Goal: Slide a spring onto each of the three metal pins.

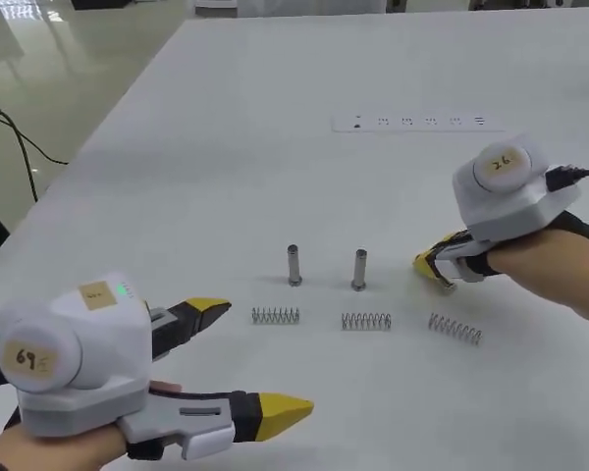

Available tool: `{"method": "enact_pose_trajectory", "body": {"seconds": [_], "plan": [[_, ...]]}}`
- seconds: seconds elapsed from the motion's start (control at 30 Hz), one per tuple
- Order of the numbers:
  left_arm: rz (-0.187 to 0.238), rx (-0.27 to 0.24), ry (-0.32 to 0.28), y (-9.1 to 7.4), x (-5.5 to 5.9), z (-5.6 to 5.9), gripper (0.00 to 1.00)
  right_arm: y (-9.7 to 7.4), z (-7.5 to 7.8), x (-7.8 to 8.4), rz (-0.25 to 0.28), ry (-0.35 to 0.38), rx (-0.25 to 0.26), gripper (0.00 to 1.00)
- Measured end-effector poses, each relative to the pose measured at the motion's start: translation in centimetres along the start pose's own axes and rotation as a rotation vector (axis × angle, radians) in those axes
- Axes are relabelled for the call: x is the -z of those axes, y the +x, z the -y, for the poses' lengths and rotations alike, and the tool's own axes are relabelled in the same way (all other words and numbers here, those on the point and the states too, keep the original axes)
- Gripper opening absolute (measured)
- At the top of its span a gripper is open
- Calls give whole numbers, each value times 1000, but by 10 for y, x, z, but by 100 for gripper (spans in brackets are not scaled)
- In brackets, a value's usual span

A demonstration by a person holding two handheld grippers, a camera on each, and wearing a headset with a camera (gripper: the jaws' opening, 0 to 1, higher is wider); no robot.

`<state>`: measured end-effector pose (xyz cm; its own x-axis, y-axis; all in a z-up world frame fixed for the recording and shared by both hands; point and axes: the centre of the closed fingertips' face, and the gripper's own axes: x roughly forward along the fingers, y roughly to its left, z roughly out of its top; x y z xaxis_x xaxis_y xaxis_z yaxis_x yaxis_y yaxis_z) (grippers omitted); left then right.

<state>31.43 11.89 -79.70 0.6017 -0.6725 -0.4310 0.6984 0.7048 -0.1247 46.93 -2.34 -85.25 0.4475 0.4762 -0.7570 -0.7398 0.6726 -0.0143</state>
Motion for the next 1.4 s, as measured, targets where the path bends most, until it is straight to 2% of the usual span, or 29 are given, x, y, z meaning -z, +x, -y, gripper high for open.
{"method": "enact_pose_trajectory", "body": {"seconds": [0.4,0.6,1.0,1.4], "plan": [[0,3,-1,0,1,1,79,4,4,2,-20,23,5,8],[-2,3,-3,0,1,0,79,5,6,1,-29,-2,22,6],[0,-2,-2,0,0,-1,79,5,3,2,-34,1,30,5],[1,-2,-2,0,0,-1,79,-13,-2,-6,18,38,17,5]]}}
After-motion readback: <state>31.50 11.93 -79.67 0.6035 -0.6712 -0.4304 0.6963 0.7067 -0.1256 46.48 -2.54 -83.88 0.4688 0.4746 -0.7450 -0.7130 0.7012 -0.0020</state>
